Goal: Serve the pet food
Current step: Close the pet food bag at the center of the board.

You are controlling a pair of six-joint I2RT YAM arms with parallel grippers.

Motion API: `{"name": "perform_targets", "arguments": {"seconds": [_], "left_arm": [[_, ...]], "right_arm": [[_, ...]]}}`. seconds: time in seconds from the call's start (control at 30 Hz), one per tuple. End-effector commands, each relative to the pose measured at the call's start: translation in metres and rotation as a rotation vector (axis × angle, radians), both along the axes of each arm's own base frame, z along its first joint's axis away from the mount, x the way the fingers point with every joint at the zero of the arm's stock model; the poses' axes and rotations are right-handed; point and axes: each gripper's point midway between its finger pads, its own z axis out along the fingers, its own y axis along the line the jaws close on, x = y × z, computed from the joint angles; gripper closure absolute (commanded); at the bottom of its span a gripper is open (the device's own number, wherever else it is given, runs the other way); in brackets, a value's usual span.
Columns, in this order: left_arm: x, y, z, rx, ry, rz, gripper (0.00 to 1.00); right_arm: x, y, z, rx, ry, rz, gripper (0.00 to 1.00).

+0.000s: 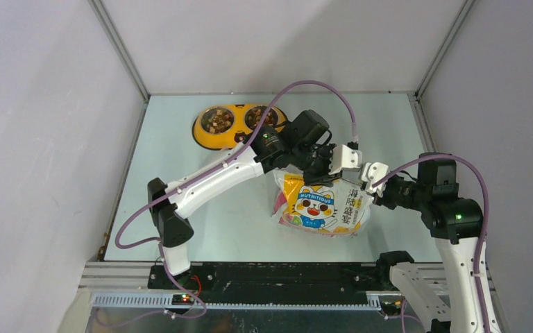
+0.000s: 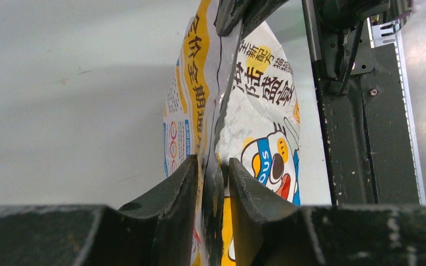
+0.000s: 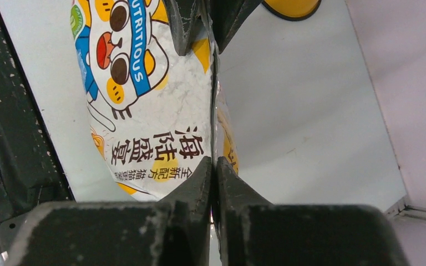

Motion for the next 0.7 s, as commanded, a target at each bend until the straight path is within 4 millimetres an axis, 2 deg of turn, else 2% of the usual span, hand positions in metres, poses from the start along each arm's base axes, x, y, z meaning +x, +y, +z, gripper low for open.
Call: {"name": "perform_targets", "arguments": {"seconds": [0.0, 0.27, 0.33, 0.43, 0.47, 0.5, 0.57, 0.67], "left_arm": [[-0.002, -0.005, 0.017, -0.049, -0.031, -0.011, 0.67], [-0.006, -0.005, 0.028, -0.066, -0.045, -0.032, 0.71], [-0.008, -0.006, 0.03, -0.069, -0.049, -0.042, 0.75], [-0.012, -0.006, 0.03, -0.063, -0.051, -0.051, 0.97], [-0.013, -0.006, 0.03, -0.062, -0.049, -0.054, 0.99], [-0.014, -0.005, 0.028, -0.057, -0.045, -0.056, 1.0], [-0.015, -0.003, 0.027, -0.054, -0.042, -0.057, 1.0], [-0.018, -0.002, 0.028, -0.057, -0.034, -0.064, 1.0]], "right_arm": [[0.0, 0.001, -0.004, -0.01, 0.013, -0.005, 1.0], [0.0, 0.016, 0.007, 0.077, 0.078, 0.026, 1.0], [0.001, 0.022, 0.01, 0.112, 0.116, 0.04, 1.0], [0.008, 0.023, 0.017, 0.16, 0.131, 0.016, 1.0], [0.009, 0.023, 0.02, 0.168, 0.117, 0.015, 0.98], [0.008, 0.022, 0.024, 0.175, 0.1, 0.015, 0.88], [0.006, 0.023, 0.03, 0.181, 0.065, 0.022, 0.74], [0.006, 0.023, 0.03, 0.178, 0.058, 0.029, 0.65]]}}
